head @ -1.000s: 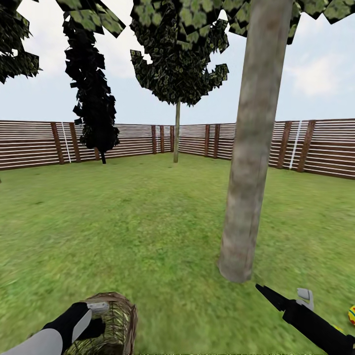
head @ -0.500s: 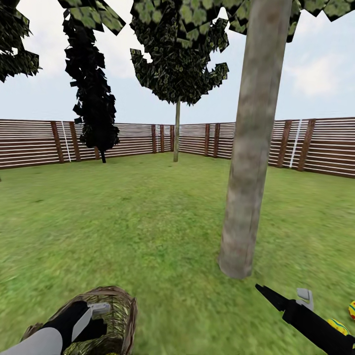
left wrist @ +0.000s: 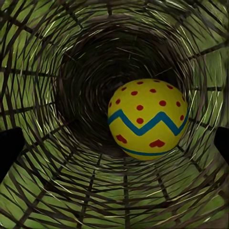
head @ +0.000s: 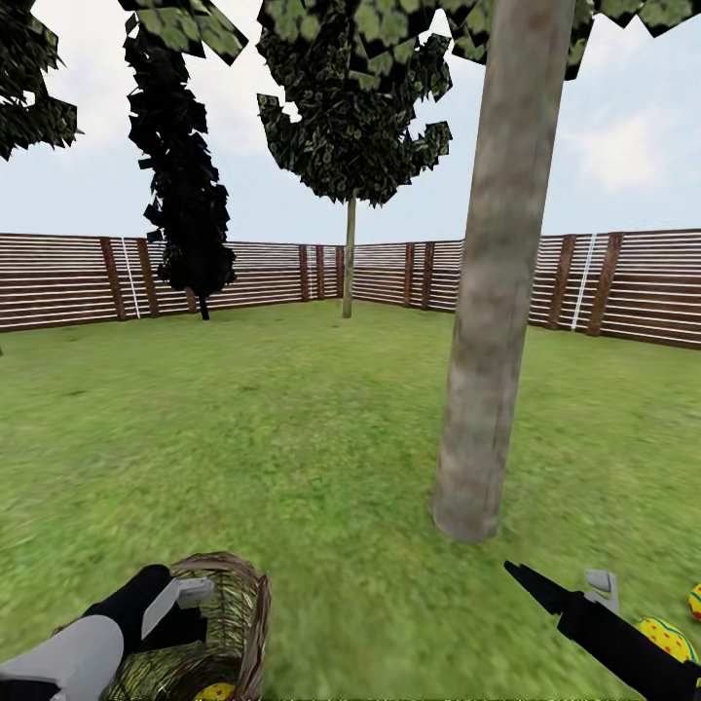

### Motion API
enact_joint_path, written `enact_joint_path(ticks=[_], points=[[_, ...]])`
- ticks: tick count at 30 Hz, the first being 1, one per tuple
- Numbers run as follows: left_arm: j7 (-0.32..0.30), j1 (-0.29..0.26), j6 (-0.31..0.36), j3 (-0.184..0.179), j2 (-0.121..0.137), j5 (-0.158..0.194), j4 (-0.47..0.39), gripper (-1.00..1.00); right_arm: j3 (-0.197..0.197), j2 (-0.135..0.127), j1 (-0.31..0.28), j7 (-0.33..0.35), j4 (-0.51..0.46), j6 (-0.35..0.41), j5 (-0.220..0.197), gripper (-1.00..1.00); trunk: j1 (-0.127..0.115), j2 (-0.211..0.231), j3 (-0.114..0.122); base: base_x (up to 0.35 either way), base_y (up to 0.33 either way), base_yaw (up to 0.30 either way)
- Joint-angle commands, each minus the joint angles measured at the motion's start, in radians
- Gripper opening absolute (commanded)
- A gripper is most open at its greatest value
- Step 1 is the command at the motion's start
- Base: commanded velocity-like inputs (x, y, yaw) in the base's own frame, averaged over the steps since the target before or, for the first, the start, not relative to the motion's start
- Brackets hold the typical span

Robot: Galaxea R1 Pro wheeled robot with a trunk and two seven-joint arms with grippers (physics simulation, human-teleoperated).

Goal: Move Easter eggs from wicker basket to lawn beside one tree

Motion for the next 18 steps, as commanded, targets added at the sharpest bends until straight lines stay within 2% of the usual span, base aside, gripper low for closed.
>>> enact_joint_path(ticks=[1, 5, 9, 18], points=[[0.005, -0.004, 0.011, -0.008, 0.001, 0.01, -0.002, 1.0, -0.001, 0.0, -0.001, 0.001, 0.0, 0.007, -0.004, 1.0, 0.004, -0.008, -0.004, 0.0, 0.0, 0.0], [0.005, -0.029, 0.048, -0.008, -0.001, 0.012, -0.003, 1.0, -0.001, 0.0, -0.001, 0.002, 0.0, 0.007, -0.004, 1.0, 0.019, -0.036, -0.017, 0.0, 0.0, 0.0], [0.005, -0.05, 0.071, -0.01, -0.001, 0.012, -0.002, 1.0, -0.001, -0.001, -0.001, 0.002, 0.0, 0.007, -0.004, 1.0, 0.022, -0.038, -0.032, 0.0, 0.0, 0.0], [0.004, -0.057, 0.088, -0.011, -0.003, 0.012, -0.002, 1.0, -0.002, -0.001, -0.001, 0.003, -0.001, 0.006, -0.005, 1.0, 0.026, -0.04, -0.067, 0.0, 0.0, 0.0]])
